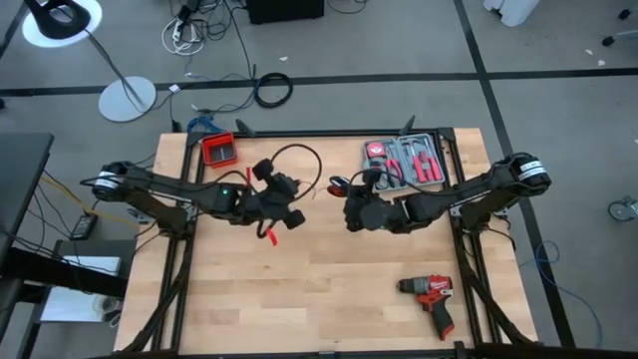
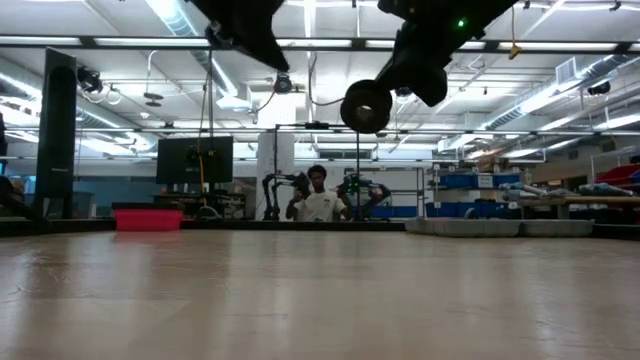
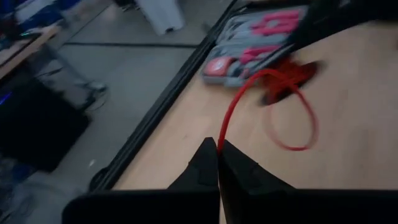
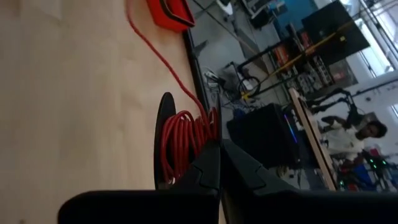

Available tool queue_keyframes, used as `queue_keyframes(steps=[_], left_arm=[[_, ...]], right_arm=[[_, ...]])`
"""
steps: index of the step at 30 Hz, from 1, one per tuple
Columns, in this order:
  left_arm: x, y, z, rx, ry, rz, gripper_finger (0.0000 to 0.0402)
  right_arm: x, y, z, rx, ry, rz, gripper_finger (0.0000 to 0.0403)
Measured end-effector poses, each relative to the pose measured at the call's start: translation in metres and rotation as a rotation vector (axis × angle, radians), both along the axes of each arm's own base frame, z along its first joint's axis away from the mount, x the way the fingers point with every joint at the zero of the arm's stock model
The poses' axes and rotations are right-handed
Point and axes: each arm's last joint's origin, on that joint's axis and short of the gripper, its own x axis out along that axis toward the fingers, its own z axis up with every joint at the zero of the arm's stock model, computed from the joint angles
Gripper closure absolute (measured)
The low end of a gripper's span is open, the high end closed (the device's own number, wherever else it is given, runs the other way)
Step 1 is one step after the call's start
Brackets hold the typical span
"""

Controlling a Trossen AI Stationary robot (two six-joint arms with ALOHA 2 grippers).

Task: Coil cords
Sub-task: Uncoil the red wire from the black spool

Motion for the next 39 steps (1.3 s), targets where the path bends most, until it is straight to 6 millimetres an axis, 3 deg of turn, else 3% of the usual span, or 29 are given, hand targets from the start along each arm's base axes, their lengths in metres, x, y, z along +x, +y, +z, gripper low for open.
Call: queue_keyframes(steps=[9,18,28,35,39], left_arm=[[0.007,-0.025,0.011,-0.085,-0.140,-0.147,0.0401],[0.020,-0.046,-0.005,-0.130,-0.154,-0.189,0.0401],[0.039,-0.067,-0.024,-0.205,-0.190,-0.283,0.0401],[0.053,-0.073,-0.056,-0.190,-0.100,-0.278,0.0397],[0.056,-0.074,-0.066,-0.177,-0.070,-0.261,0.0374]], right_arm=[[0.006,-0.029,0.005,-0.027,-0.018,-0.061,0.0403],[0.015,-0.041,0.025,-0.107,-0.136,-0.045,0.0403],[0.015,-0.036,0.025,-0.127,-0.116,-0.026,0.0403],[0.013,-0.024,0.024,-0.144,-0.098,-0.018,0.0403],[0.010,-0.018,0.020,-0.166,-0.043,-0.034,0.0403]])
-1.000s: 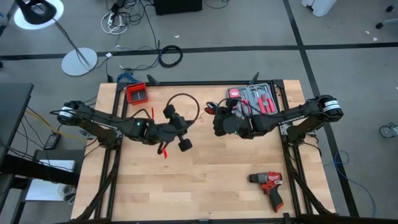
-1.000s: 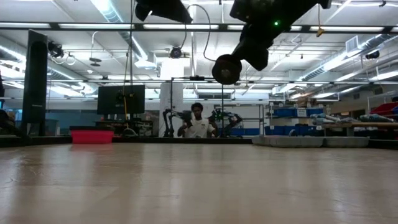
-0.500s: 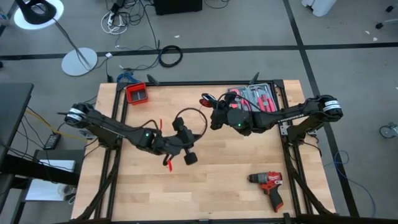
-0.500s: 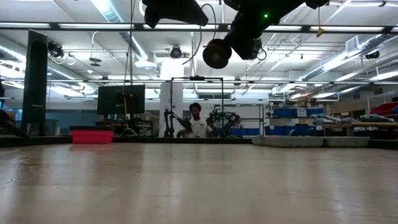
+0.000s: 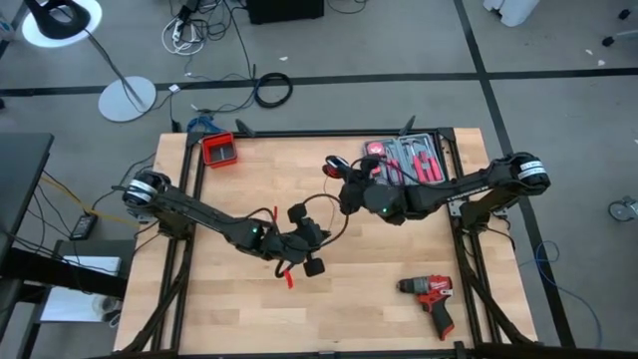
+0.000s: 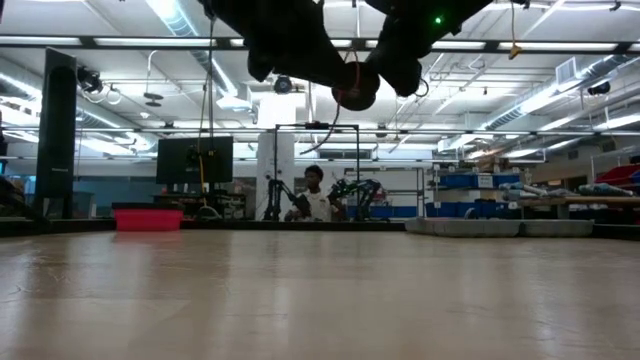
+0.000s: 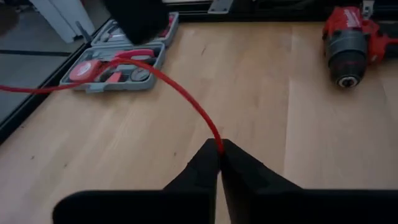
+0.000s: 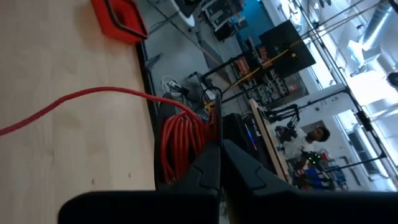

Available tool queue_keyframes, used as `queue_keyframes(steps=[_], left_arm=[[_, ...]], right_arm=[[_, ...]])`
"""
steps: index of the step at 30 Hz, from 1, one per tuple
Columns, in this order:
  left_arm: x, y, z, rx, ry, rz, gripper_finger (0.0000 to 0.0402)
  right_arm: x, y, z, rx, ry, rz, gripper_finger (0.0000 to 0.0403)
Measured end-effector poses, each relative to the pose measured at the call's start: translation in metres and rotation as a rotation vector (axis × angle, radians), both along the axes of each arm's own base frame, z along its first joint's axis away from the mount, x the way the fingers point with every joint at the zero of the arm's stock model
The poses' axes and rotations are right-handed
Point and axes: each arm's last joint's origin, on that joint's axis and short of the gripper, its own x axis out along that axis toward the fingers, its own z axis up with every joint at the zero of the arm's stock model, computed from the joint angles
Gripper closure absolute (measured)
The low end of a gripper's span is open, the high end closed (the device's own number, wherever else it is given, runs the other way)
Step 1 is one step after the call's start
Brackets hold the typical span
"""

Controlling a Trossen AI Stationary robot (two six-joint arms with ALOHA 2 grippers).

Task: Coil cords
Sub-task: Uncoil the red wire from the black spool

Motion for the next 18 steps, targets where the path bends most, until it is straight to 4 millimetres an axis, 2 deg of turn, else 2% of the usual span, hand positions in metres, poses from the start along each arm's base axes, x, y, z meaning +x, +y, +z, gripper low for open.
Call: queue_keyframes(steps=[4,10,18], left_arm=[[-0.005,0.001,0.004,-0.001,0.010,0.018,0.0329],[-0.011,0.003,0.017,-0.010,-0.015,0.015,0.0271],[-0.016,0.017,0.025,0.092,-0.014,0.122,0.0262]], right_arm=[[-0.007,0.008,0.000,-0.004,0.034,-0.011,0.0403],[-0.025,0.015,0.013,0.037,-0.003,-0.005,0.0403],[-0.036,0.028,0.017,0.091,-0.006,0.080,0.0403]])
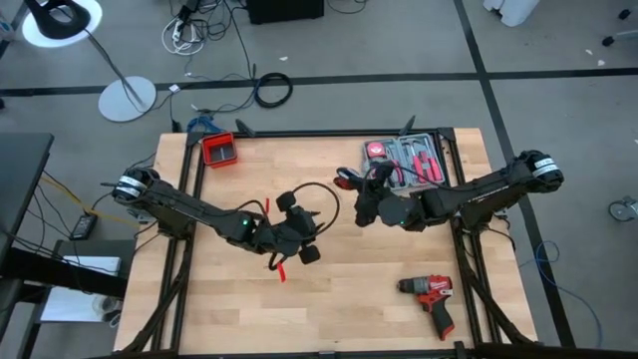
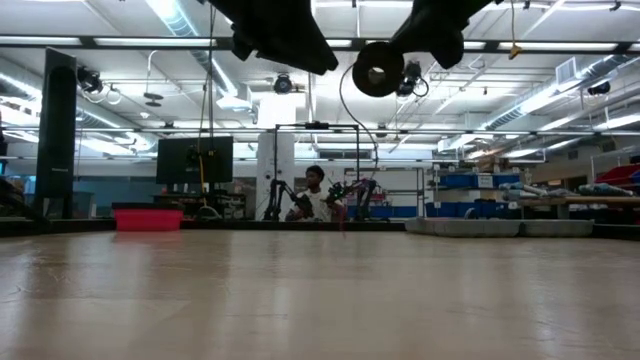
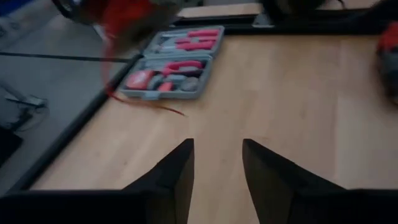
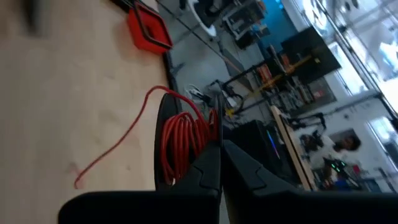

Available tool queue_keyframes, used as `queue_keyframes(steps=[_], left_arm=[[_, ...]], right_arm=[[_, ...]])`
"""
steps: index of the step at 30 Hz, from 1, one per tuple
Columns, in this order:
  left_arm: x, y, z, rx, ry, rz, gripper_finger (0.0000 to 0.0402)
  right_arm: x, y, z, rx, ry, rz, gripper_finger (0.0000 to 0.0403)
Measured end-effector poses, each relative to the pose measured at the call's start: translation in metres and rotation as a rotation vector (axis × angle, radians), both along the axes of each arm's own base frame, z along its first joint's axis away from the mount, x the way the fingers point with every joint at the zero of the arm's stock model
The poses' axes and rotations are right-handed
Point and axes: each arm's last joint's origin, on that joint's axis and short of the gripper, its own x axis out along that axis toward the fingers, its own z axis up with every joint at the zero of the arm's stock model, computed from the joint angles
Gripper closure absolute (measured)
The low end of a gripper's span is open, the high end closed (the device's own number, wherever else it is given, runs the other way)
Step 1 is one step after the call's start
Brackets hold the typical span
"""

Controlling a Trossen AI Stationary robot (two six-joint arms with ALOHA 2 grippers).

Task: Coil cords
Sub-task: Uncoil the red wire from the black spool

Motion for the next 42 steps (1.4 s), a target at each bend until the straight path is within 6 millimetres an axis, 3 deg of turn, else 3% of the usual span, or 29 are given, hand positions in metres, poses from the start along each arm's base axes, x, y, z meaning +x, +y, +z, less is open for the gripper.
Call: queue_keyframes(steps=[9,25,42], left_arm=[[0.004,0.010,0.001,0.003,0.011,-0.027,0.0262],[-0.004,0.025,-0.006,0.296,0.229,0.074,0.0262],[0.007,0.025,0.003,0.234,0.131,-0.062,0.0261]], right_arm=[[0.002,0.010,-0.005,0.026,-0.002,0.039,0.0403],[0.000,0.025,-0.010,0.090,0.074,0.254,0.0403],[0.009,0.013,0.000,0.038,0.016,0.274,0.0403]])
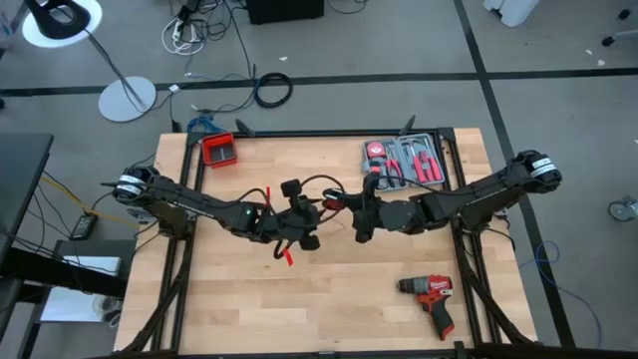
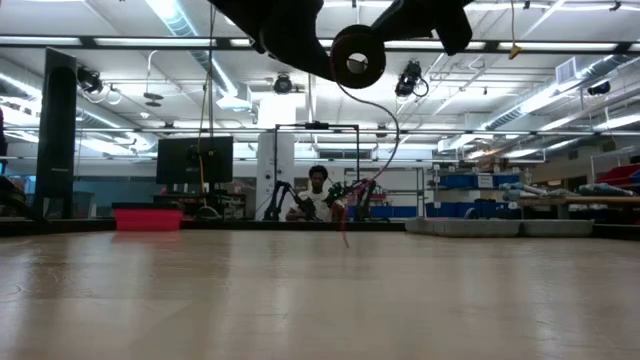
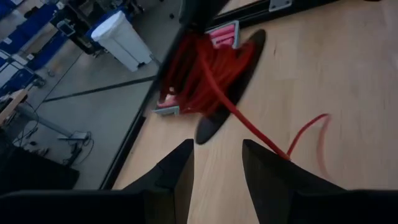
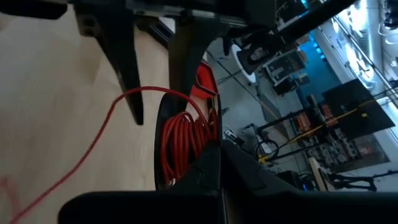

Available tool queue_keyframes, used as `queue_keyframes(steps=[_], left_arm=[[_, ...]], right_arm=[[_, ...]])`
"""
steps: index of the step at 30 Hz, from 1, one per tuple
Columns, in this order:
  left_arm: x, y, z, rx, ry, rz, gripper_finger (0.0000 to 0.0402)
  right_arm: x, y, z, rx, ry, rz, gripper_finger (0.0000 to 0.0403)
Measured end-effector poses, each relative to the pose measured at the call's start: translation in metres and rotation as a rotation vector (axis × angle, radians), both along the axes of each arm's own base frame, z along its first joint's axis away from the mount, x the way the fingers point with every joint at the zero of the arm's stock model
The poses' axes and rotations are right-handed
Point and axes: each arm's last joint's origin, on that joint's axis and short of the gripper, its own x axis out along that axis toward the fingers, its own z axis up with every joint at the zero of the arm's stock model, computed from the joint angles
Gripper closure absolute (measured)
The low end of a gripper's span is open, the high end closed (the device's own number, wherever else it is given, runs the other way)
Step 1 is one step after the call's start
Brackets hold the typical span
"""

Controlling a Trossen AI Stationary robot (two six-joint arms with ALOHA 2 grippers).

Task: Coil cords
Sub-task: Uncoil the red wire from the black spool

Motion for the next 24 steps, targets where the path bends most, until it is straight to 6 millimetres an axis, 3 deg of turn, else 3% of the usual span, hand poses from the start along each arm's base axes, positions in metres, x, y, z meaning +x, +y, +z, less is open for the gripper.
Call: queue_keyframes(steps=[15,19,24], left_arm=[[0.0033,-0.0009,0.0056,-0.013,-0.071,0.001,0.0276],[0.0038,-0.0009,0.0063,-0.016,-0.081,0.003,0.0312],[0.0039,-0.0016,0.0052,-0.027,-0.078,-0.008,0.0388]], right_arm=[[0.0022,-0.0035,0.0004,0.025,-0.009,0.026,0.0403],[0.0020,-0.0036,0.0000,0.026,-0.005,0.024,0.0403],[0.0021,-0.0040,0.0002,0.029,-0.009,0.019,0.0403]])
